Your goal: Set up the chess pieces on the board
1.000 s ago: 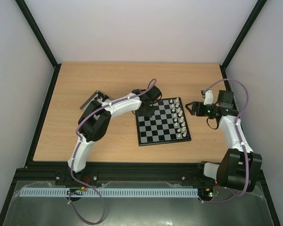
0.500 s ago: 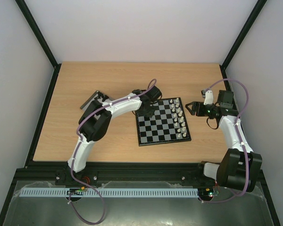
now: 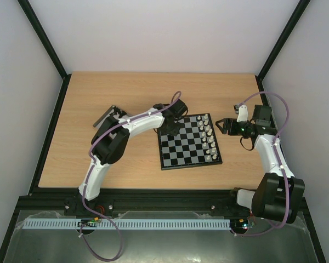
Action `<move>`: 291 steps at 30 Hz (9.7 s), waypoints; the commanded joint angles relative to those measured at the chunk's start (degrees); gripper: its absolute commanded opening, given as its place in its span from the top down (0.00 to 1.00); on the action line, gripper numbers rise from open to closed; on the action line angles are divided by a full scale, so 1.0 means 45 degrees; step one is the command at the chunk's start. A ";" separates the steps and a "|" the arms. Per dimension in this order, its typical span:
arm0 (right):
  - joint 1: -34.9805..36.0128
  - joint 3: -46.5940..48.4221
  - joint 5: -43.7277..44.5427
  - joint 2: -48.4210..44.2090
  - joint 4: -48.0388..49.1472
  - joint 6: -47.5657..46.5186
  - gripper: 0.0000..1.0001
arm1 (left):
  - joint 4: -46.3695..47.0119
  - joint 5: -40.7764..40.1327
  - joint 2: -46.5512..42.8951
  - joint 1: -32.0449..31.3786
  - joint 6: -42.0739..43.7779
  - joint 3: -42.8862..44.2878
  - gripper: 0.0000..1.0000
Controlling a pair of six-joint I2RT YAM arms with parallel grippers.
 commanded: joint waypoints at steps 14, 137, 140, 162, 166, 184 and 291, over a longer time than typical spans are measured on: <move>0.0053 0.0283 -0.0204 0.0039 -0.0397 -0.0150 0.29 | 0.0268 -0.1586 -0.5135 0.1136 -0.0656 -0.4375 0.68; 0.0053 0.0247 -0.0279 -0.0023 -0.0411 -0.0130 0.29 | 0.0143 -0.0191 -0.6212 -0.0403 -0.0191 -0.6417 0.96; 0.0053 0.0259 -0.0282 -0.0042 -0.0411 -0.0114 0.29 | 0.0239 -0.0164 -0.5485 -0.0613 -0.0120 -0.5612 0.96; 0.0053 0.0253 -0.0178 0.0113 -0.0403 -0.0150 0.29 | 0.0538 -0.0217 -0.1915 -0.0856 0.0129 -0.2570 0.95; 0.0053 0.0254 -0.0186 0.0104 -0.0401 -0.0150 0.29 | 0.0446 -0.0268 -0.1433 -0.0867 0.0179 -0.2058 0.95; 0.0053 0.0260 -0.0206 0.0054 -0.0400 -0.0174 0.29 | 0.0168 -0.0268 -0.1028 -0.0867 0.0131 -0.1579 0.93; 0.2396 0.0185 0.0083 0.0164 -0.0371 -0.0412 0.30 | 0.3030 0.2000 -0.5843 0.4854 -0.0456 -0.6756 0.83</move>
